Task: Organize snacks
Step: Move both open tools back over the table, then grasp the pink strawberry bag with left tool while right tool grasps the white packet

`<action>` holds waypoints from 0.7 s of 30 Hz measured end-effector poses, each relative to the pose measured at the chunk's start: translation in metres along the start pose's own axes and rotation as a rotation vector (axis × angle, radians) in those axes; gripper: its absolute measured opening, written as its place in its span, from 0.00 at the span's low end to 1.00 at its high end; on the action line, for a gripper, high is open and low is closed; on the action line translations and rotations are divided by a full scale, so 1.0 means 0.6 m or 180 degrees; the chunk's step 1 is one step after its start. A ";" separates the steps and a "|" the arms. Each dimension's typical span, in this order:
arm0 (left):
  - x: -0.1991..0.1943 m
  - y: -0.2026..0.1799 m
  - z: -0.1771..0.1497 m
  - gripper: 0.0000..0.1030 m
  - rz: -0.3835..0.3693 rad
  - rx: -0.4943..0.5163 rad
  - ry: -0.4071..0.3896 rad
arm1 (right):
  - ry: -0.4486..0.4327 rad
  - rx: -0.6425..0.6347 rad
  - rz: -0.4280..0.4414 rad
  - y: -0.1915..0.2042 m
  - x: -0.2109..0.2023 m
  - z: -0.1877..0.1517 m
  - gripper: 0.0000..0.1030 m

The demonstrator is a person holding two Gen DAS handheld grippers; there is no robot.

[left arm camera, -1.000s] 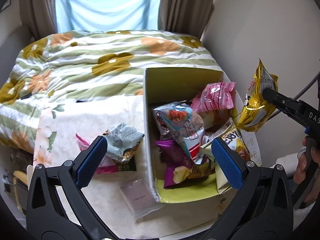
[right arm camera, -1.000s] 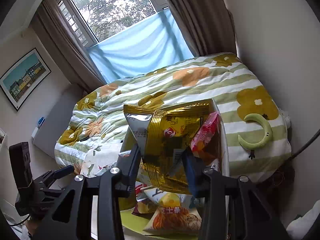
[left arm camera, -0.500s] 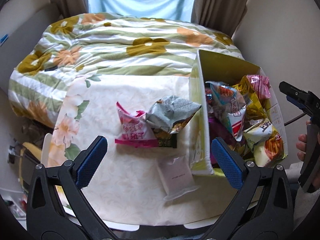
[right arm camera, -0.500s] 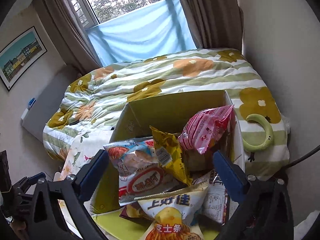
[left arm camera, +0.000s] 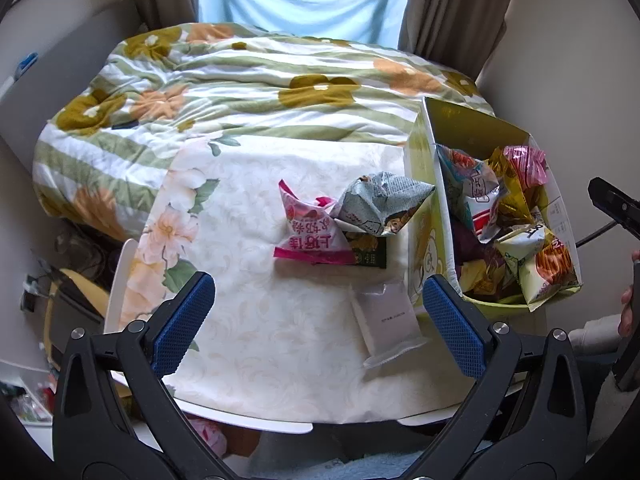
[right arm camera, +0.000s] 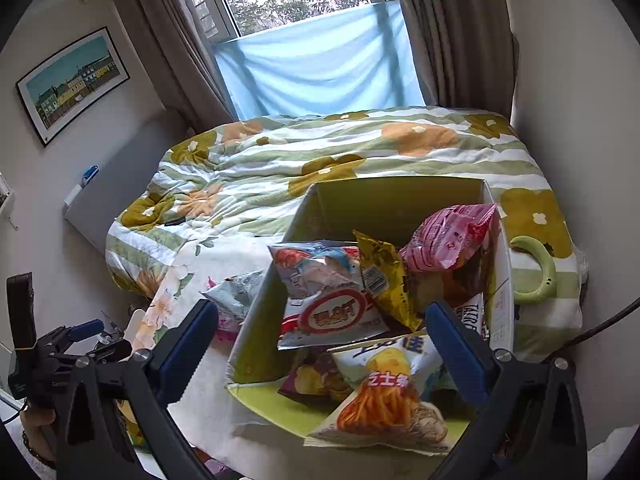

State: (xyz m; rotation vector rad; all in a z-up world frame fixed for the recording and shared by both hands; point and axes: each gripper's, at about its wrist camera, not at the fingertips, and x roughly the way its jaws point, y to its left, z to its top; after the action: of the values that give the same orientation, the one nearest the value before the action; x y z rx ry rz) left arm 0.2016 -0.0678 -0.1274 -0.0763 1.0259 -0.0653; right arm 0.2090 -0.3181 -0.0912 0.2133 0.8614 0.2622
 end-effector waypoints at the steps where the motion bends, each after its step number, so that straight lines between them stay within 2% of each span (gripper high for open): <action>1: -0.003 0.005 0.000 1.00 -0.0003 -0.0005 -0.0009 | -0.0020 0.0001 0.0016 0.008 -0.004 -0.005 1.00; 4: -0.009 0.024 -0.001 1.00 -0.0057 -0.0025 -0.0040 | -0.0057 0.0040 0.0025 0.039 -0.015 -0.020 1.00; 11: 0.002 0.074 0.023 1.00 -0.0252 0.0116 -0.0023 | -0.0151 0.0136 -0.0236 0.121 -0.023 -0.058 1.00; 21: 0.078 0.132 0.073 1.00 -0.0630 0.0662 0.0354 | -0.0227 0.0680 -0.0610 0.211 0.018 -0.119 1.00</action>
State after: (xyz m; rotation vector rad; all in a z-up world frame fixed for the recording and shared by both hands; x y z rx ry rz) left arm 0.2644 0.0082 -0.1520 0.0157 1.1147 -0.3591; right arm 0.1430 -0.1893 -0.1075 0.3346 0.8326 -0.0171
